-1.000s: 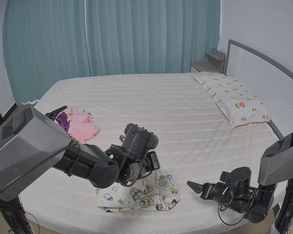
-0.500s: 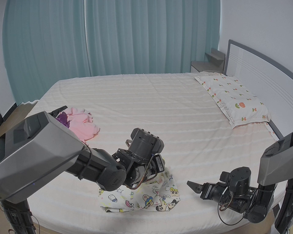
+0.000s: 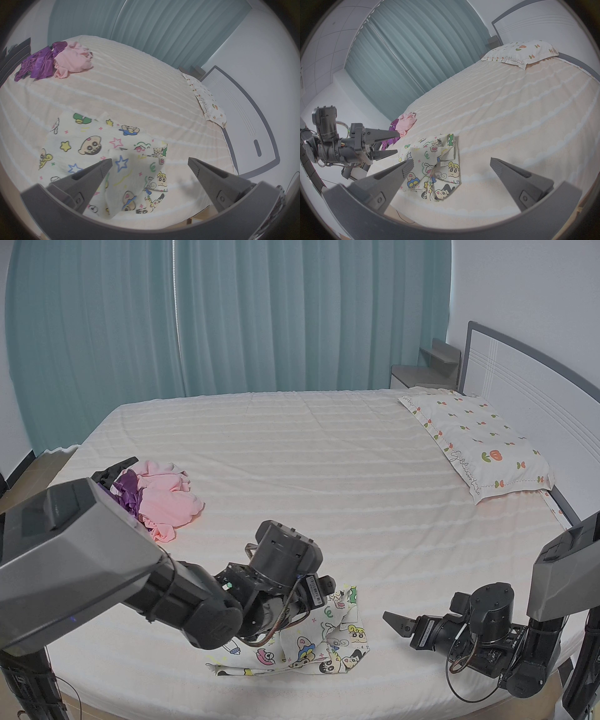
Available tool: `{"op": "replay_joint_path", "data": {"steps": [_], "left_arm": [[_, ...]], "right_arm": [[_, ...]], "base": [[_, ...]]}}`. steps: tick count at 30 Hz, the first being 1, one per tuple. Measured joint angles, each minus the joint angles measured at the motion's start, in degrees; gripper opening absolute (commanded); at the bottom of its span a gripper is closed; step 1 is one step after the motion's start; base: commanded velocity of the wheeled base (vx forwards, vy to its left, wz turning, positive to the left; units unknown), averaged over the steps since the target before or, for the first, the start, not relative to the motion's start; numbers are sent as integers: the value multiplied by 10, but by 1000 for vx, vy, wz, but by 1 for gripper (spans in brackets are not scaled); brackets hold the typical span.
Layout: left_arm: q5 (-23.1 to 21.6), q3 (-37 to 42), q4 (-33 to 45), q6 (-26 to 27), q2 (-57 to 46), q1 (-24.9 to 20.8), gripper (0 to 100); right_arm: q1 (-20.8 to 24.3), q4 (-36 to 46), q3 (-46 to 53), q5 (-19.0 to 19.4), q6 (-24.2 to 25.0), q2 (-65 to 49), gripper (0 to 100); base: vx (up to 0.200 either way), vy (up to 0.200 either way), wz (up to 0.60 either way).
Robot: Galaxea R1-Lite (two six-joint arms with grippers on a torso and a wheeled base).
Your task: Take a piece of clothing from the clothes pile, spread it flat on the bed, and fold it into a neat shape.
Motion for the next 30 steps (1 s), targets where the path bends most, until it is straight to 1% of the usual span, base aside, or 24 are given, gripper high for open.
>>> {"op": "replay_joint_path", "data": {"steps": [5,9,12,18,30], "left_arm": [[-15,74,-34,-5,-44,25,100],[-27,132,-57,-25,-75,49,100],[-32,158,-63,-35,-90,60,100],[-39,175,-64,-37,-104,67,100],[-41,176,-64,-39,-110,70,100]], "right_arm": [[0,0,0,0,0,0,100],[1,0,0,0,0,0,100],[1,0,0,0,0,-1,100],[2,0,1,-1,0,-1,100],[1,0,1,-1,0,-1,100]], "base": [[0,0,0],[0,0,0],[0,0,0],[0,0,0],[0,0,0]]}}
